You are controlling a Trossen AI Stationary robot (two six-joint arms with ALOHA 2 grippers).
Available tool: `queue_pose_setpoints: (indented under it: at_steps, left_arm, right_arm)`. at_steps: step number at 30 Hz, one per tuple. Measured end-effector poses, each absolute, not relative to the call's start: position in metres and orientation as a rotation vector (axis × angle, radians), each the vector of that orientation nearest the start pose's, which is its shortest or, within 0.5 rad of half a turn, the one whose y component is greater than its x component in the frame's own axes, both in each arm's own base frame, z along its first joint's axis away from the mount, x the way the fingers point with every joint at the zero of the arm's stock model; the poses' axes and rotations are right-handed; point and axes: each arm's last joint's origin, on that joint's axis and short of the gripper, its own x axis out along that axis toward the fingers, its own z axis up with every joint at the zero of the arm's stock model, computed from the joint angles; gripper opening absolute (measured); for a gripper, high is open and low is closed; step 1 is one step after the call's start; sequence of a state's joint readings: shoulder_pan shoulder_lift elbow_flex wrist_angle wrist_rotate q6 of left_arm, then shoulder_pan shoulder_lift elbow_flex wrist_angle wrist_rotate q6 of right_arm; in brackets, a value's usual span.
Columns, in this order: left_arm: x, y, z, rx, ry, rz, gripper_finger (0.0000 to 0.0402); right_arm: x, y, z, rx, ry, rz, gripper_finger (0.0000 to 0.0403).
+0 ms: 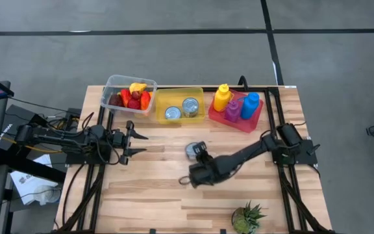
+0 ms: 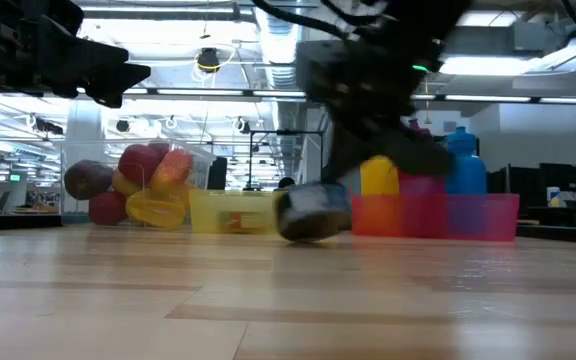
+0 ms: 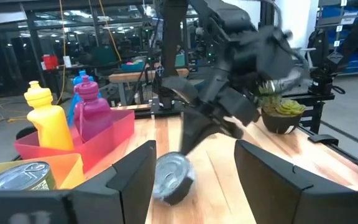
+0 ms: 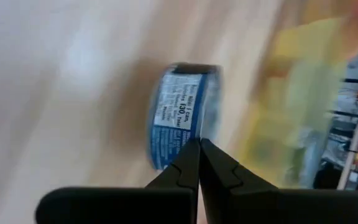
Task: Pick & Place Food Item
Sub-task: Put the blue tuna can into the yellow bin
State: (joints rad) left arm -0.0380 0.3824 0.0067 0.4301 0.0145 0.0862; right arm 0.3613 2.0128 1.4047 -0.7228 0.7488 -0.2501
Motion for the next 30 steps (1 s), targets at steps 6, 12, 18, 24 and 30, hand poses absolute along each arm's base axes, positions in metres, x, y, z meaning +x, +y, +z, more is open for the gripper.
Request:
queue_pose_setpoints:
  at_steps: [6,12,18,24,30]
  left_arm:
    - [0.121,-0.005,0.173,0.069,-0.056,-0.051,0.0209]
    - [0.121,-0.005,0.173,0.069,-0.054,-0.06,0.0209]
    - [0.121,-0.006,0.173,0.071,-0.052,-0.067,0.0209]
    - [0.122,-0.006,0.171,0.07,-0.032,-0.068,0.0209]
    - [0.122,-0.005,0.168,0.071,-0.007,-0.063,0.0209]
  right_arm:
    - [0.401,0.087,0.192,-0.946,1.116,-0.262,0.0001]
    - [0.416,0.066,0.219,-0.896,1.113,-0.223,0.0001]
    - [0.417,0.061,0.224,-0.465,1.131,0.158,0.0]
    - [0.416,0.063,0.21,-0.503,1.141,0.199,0.0027]
    - [0.419,0.054,0.199,-0.545,1.097,0.177,0.013]
